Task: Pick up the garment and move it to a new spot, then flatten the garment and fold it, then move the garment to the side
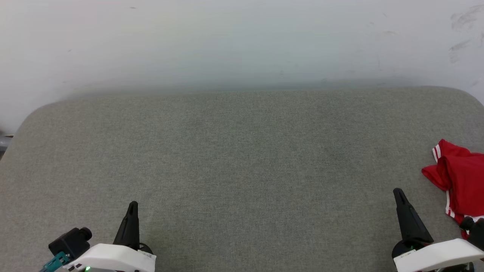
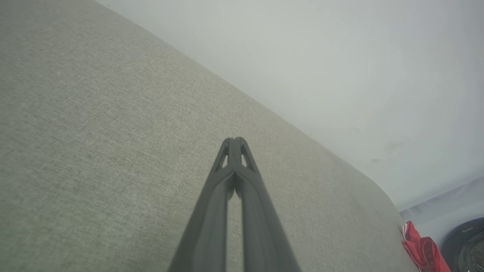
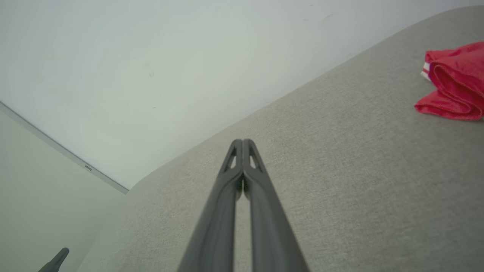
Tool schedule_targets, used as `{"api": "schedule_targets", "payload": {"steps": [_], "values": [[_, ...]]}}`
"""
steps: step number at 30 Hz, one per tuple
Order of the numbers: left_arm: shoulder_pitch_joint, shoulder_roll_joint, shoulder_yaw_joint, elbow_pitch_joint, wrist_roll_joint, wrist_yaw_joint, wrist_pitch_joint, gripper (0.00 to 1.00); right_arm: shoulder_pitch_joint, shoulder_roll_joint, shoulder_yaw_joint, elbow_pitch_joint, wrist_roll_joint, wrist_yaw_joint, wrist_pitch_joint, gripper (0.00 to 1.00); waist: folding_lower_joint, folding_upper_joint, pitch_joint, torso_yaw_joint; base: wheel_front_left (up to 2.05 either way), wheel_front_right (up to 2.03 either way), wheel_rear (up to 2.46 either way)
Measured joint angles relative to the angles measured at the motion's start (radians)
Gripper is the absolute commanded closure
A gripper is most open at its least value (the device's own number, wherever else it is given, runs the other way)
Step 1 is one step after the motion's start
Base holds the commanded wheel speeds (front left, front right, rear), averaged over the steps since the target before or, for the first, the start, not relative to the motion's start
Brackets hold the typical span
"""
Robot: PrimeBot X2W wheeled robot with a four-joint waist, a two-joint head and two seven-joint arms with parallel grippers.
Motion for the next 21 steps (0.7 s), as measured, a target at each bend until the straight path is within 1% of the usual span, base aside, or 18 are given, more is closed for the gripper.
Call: {"api": "schedule_targets", "payload": {"steps": [21], "values": [[-0.037, -0.006, 0.023, 0.015, -0.280, -0.011, 0.069, 1.00, -0.050, -0.007, -0.002, 0.072, 0.287, 0.000, 0.023, 1.00, -0.0001, 0.0000, 0.000, 0.004, 0.00, 0.00, 0.00]]}}
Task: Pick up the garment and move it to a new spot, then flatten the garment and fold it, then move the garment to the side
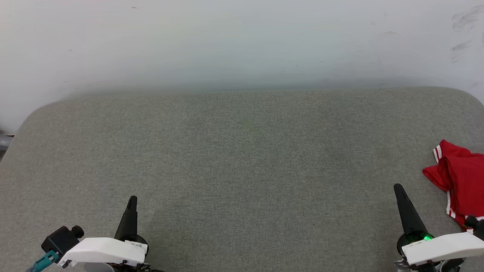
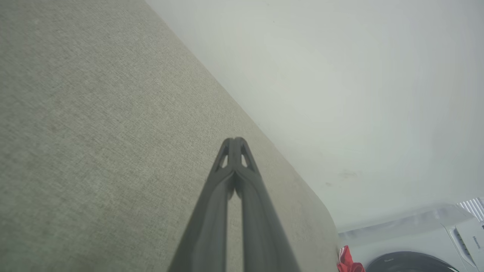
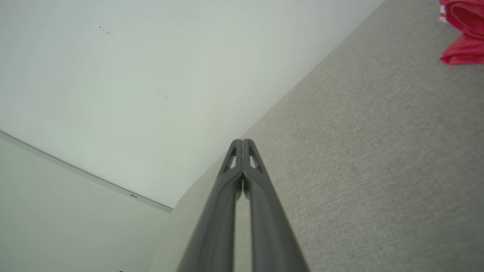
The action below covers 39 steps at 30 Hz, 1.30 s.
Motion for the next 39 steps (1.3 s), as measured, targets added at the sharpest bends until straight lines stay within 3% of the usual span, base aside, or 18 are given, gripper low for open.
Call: {"api": "schedule_targets", "payload": {"steps": [39], "values": [[-0.045, -0.006, 0.029, 0.020, -0.392, -0.011, 0.098, 1.00, -0.079, -0.002, -0.017, 0.103, 0.395, 0.000, 0.041, 1.00, -0.0001, 0.0000, -0.001, 0.007, 0.00, 0.00, 0.00]]}}
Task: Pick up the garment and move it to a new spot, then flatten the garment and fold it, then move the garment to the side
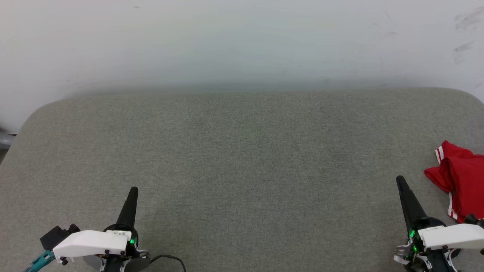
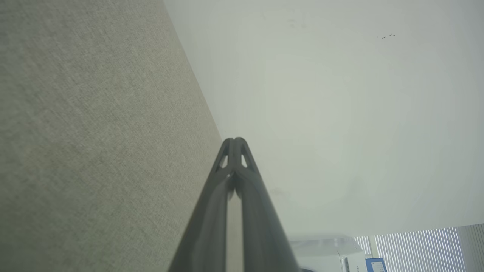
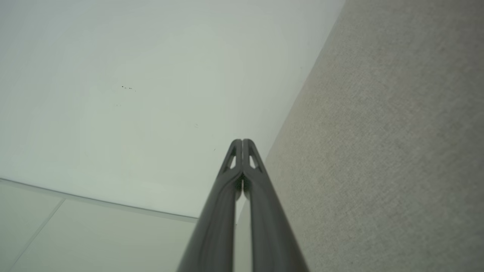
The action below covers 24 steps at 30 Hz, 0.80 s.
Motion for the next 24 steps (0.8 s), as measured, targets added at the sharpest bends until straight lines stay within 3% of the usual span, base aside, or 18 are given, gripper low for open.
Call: {"api": "schedule_targets", "payload": {"steps": [24], "values": [[-0.024, -0.003, 0.012, 0.010, -0.186, -0.009, 0.045, 1.00, -0.038, 0.002, -0.013, 0.051, 0.182, 0.000, 0.025, 1.00, 0.0000, 0.0000, 0.000, 0.004, 0.00, 0.00, 0.00]]}}
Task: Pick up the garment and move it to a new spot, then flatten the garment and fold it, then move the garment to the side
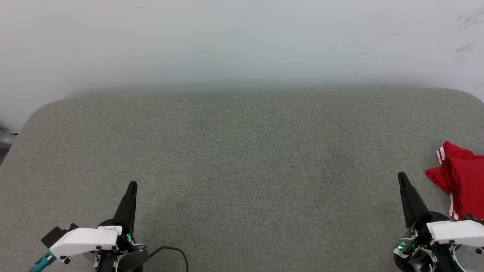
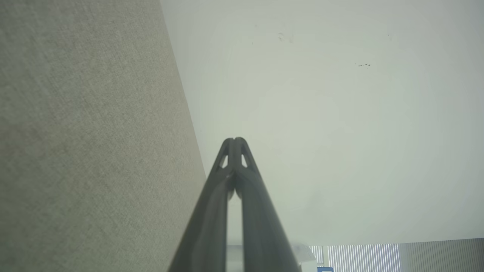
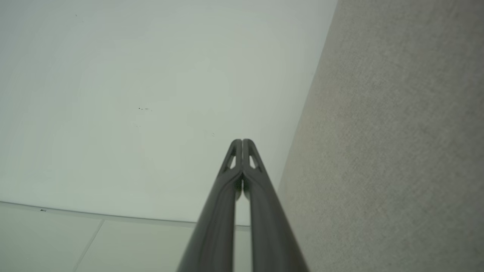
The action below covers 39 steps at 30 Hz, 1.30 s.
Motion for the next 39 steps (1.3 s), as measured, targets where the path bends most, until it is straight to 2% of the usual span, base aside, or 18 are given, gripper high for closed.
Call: {"api": "schedule_targets", "payload": {"steps": [12, 39], "values": [[-0.012, -0.001, 0.005, 0.004, -0.076, -0.004, 0.018, 1.00, -0.016, 0.002, -0.007, 0.019, 0.073, 0.000, 0.010, 1.00, 0.0000, 0.0000, 0.000, 0.002, 0.00, 0.00, 0.00], [-0.013, -0.001, 0.006, 0.005, -0.077, -0.004, 0.018, 1.00, -0.017, 0.009, -0.018, 0.020, 0.067, 0.000, 0.018, 1.00, 0.0000, 0.0000, 0.000, 0.002, 0.00, 0.00, 0.00]]}}
